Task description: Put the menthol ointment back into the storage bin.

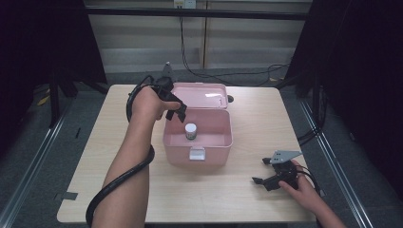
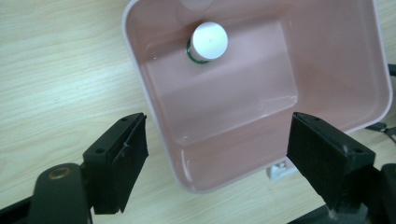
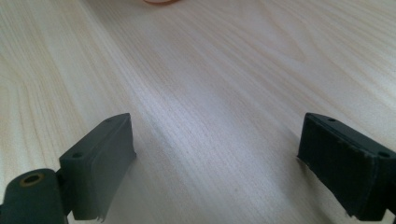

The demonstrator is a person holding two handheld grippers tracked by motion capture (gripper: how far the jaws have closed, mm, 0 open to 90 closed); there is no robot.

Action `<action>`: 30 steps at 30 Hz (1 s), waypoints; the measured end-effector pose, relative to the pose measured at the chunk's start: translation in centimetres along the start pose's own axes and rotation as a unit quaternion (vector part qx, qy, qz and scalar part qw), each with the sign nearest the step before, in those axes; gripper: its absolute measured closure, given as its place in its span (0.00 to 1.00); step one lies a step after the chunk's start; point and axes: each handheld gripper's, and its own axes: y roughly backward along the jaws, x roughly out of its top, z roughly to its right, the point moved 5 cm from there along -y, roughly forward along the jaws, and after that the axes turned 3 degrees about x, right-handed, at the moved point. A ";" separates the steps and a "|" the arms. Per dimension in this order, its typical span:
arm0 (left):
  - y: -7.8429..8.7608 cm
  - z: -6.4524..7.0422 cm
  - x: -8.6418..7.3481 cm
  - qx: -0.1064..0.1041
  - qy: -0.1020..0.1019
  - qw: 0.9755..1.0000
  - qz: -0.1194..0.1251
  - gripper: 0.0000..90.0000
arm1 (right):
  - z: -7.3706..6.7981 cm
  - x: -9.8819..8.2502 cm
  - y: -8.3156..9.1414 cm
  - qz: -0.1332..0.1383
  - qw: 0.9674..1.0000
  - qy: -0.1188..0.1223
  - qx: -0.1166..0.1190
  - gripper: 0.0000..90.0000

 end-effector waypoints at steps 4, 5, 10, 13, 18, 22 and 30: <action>0.5 -0.6 -0.5 -0.002 -0.003 1.000 0.001 0.22 | 0.0 0.0 0.0 0.000 1.000 0.000 0.000 0.11; 0.5 -0.7 -0.7 -0.003 -0.003 1.000 0.002 0.22 | 0.0 0.0 0.0 0.000 1.000 0.000 0.000 0.11; 1.1 -1.4 -1.4 -0.006 -0.005 1.000 0.007 0.22 | 0.0 0.0 0.0 0.000 1.000 0.000 0.000 0.11; 1.4 -1.8 -2.0 -0.008 -0.001 1.000 0.012 0.22 | 0.0 0.0 0.0 0.000 1.000 0.000 0.000 0.11; 1.6 -2.7 -3.1 -0.005 -0.007 1.000 0.010 0.22 | 0.0 0.0 0.0 0.001 1.000 0.000 0.000 0.11; 1.6 -3.5 -3.9 -0.002 -0.008 1.000 0.013 0.22 | 0.0 0.0 0.0 0.001 1.000 0.000 0.000 0.11; 1.2 -4.7 -5.6 -0.005 -0.021 1.000 0.017 0.22 | 0.0 0.0 0.0 0.001 1.000 0.000 0.000 0.11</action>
